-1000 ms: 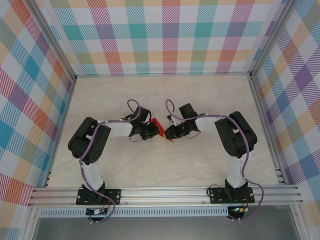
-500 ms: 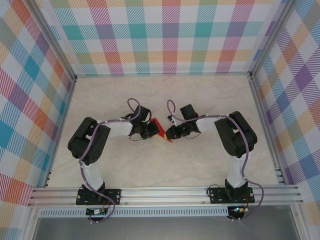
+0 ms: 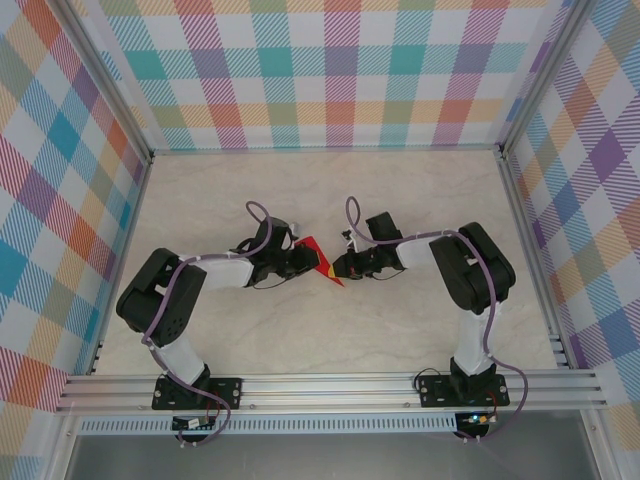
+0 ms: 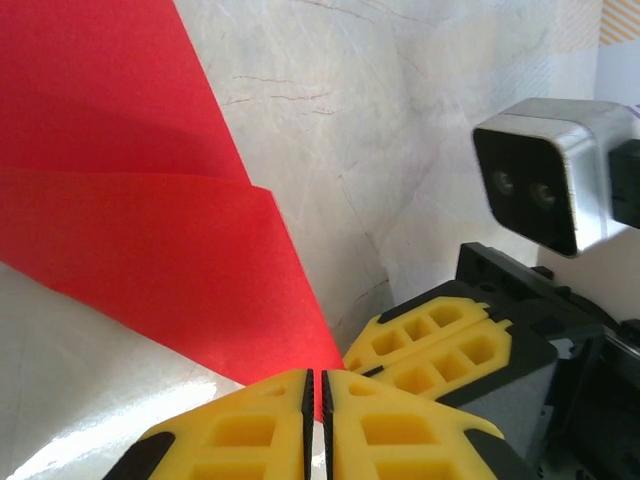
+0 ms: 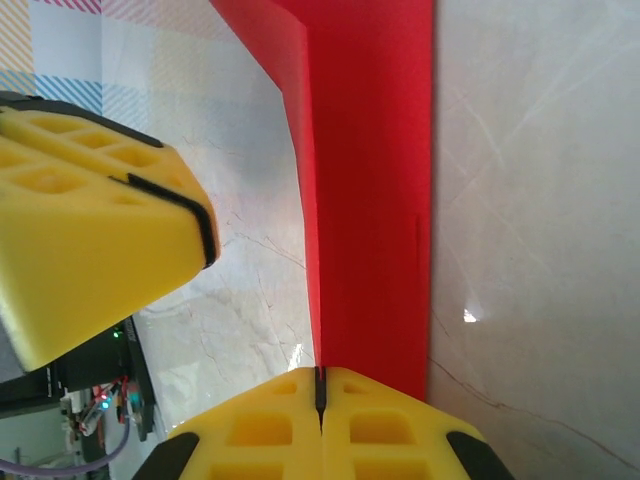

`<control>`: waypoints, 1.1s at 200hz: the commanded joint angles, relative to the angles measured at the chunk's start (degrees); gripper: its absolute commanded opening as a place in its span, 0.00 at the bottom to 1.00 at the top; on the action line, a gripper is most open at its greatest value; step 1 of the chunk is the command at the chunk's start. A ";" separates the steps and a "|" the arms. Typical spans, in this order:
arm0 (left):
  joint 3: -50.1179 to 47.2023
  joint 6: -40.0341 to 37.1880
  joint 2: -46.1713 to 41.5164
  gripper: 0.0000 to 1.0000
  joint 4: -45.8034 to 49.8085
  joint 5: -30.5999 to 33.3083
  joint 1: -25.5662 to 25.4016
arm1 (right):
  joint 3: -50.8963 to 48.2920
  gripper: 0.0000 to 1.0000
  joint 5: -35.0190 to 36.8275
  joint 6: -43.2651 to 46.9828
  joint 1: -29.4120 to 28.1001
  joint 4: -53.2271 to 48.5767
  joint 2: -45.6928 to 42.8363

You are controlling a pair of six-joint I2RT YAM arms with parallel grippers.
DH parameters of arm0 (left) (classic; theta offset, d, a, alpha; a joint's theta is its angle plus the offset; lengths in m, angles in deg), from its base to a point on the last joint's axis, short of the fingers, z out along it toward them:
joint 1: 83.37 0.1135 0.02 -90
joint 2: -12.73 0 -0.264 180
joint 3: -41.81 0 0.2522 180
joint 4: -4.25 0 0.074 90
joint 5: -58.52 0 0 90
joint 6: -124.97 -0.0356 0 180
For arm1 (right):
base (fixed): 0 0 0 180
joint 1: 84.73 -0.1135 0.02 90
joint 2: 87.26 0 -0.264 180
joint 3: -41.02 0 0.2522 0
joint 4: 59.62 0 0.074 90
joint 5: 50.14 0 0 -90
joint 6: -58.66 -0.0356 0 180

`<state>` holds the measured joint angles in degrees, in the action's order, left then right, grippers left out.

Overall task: Fold a paper plane with a square sheet of paper (pick it up from the middle)
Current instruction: Fold the wing for the third time at the center of the table.

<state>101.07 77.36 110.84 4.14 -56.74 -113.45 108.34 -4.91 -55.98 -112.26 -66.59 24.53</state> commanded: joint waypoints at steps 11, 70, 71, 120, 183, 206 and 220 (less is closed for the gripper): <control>-0.53 -0.31 2.06 0.13 -5.00 -2.15 -0.63 | 0.14 0.00 -3.39 -4.53 1.27 2.00 3.02; 0.01 -1.00 4.13 0.12 -5.38 -2.08 -1.25 | 0.84 0.00 -3.72 -8.96 3.08 1.25 5.53; 0.02 -1.04 4.17 0.12 -5.38 -2.08 -1.27 | 0.84 0.00 -3.69 -9.03 3.09 1.19 5.58; 1.49 -1.80 6.42 0.11 -4.44 -2.01 -1.87 | 1.80 0.00 -3.09 -10.11 3.36 -0.89 6.68; 3.22 -2.84 7.91 0.10 -0.19 1.06 -2.26 | 2.78 0.00 -1.88 -10.27 3.33 -3.71 7.30; 4.05 -3.01 8.48 0.09 2.27 2.35 -2.43 | 2.95 0.00 -1.82 -10.20 3.36 -4.04 7.57; 4.79 -2.98 8.92 0.08 4.38 3.34 -2.49 | 3.00 0.00 -1.63 -10.16 3.31 -4.39 7.57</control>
<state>103.98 75.74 118.10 3.68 -56.33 -115.14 111.09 -11.38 -66.10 -109.57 -68.12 29.38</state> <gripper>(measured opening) 0.090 0.045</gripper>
